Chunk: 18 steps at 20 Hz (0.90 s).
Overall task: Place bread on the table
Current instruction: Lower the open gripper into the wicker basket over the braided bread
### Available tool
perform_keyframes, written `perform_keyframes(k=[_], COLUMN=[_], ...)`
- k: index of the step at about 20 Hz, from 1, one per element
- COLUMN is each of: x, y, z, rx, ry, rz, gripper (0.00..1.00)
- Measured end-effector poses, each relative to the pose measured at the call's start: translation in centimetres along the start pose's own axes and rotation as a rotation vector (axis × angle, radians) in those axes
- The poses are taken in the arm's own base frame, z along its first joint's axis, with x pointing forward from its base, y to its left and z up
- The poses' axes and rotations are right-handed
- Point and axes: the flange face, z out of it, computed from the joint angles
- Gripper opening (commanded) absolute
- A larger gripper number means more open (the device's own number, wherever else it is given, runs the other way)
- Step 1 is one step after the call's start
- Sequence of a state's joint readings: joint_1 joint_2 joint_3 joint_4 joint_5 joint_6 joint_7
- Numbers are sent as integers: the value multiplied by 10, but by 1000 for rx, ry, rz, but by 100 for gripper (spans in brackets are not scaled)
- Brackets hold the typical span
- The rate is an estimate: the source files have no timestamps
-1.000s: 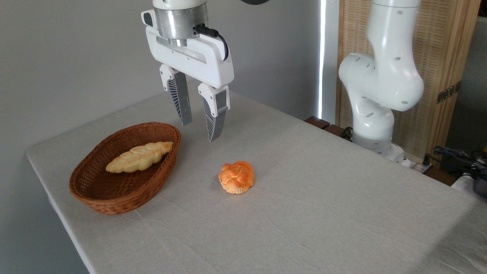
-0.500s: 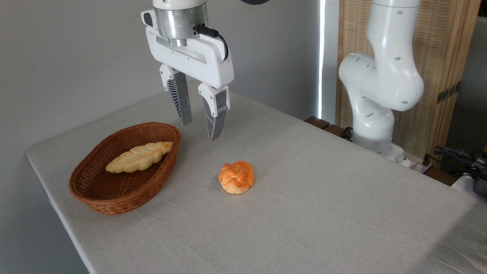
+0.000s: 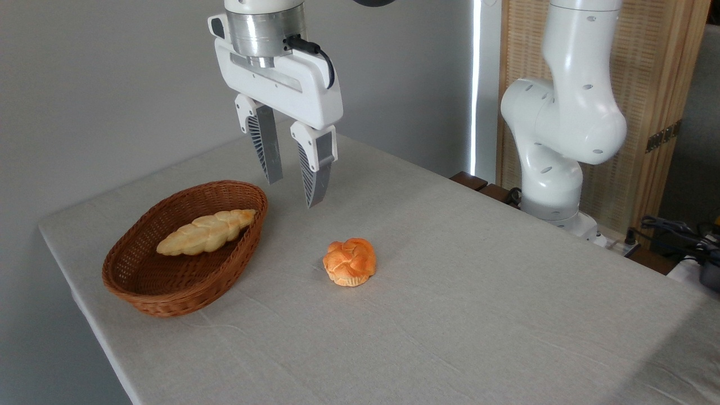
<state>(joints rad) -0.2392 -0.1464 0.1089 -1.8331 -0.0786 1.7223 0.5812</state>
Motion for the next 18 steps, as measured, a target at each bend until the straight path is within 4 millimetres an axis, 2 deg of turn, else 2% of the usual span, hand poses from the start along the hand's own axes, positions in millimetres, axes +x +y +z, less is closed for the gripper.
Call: perform_keyframes(k=[1,4,7,11,14,18], x=[4,33,66,100,123,146], y=[4,30,56,86,96,106], z=[1,11,29,54,83,132], rx=[2,25,34,-9,-47,-69], ry=[2,29,77,136,180,172], rz=[10,43,15,27,29,47], gripper=[100,100,100,100,100,100])
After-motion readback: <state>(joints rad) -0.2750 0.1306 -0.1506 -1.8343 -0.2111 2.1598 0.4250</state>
